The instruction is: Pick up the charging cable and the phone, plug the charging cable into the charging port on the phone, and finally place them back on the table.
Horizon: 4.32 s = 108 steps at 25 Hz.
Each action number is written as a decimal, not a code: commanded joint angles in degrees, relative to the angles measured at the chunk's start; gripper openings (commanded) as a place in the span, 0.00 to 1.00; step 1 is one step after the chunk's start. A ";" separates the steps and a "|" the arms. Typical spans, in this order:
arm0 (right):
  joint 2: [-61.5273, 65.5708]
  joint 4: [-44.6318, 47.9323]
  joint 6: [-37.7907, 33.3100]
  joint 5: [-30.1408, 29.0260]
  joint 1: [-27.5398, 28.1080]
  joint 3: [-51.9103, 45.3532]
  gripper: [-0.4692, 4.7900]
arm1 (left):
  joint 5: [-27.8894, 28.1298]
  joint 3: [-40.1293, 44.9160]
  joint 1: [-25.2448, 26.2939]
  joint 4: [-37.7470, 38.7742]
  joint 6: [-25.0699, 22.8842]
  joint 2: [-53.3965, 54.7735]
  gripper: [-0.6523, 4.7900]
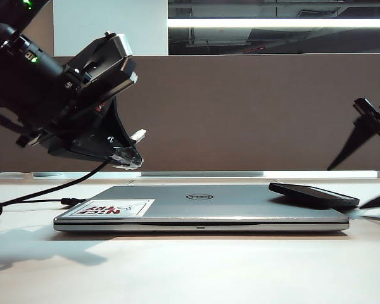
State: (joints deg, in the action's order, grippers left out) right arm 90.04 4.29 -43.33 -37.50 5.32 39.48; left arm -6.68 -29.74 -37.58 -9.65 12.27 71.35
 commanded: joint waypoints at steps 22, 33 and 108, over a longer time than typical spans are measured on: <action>4.15 2.99 0.28 -1.70 -1.01 0.26 0.79 | -0.15 -0.07 -0.02 -0.72 -0.22 -0.13 0.11; 6.29 6.69 0.28 -1.53 -2.47 0.24 0.78 | -0.15 -0.07 -0.02 -0.70 -0.22 -0.13 0.11; -23.50 -59.14 27.65 19.37 -5.46 21.70 0.08 | -0.15 -0.09 -0.72 -0.59 0.22 -0.24 0.11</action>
State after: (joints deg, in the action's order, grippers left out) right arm 66.81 -52.75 -17.41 -20.21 0.82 60.75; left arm -6.68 -29.74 -37.95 -9.63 12.47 71.33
